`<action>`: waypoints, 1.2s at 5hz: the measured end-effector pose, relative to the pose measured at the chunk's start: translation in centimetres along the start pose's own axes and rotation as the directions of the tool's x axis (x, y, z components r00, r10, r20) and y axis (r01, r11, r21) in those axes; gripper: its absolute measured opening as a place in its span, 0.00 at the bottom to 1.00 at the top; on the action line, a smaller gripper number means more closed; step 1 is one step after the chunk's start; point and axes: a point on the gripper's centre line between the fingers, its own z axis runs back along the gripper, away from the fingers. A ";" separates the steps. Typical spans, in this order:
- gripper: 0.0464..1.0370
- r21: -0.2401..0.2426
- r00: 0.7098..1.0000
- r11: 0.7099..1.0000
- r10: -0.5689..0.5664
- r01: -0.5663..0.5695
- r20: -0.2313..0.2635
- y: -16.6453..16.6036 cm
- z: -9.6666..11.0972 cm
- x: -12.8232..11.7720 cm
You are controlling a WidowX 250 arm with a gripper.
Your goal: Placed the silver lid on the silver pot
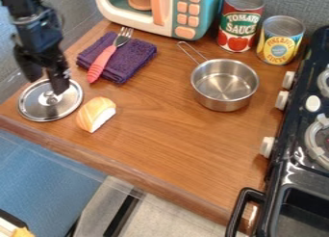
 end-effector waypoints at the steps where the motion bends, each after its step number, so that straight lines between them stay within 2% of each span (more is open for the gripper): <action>1: 0.96 0.030 1.000 1.000 0.003 -0.003 -0.010 1.1 -1.4 -0.3; 3: 0.96 0.048 0.999 0.998 0.052 -0.051 -0.013 1.9 -3.1 -0.5; 4: 0.90 0.054 0.998 0.997 0.059 -0.059 -0.005 1.9 -3.3 -0.4; 6: 0.31 0.067 0.999 0.997 0.036 -0.036 -0.001 1.2 -3.3 -0.2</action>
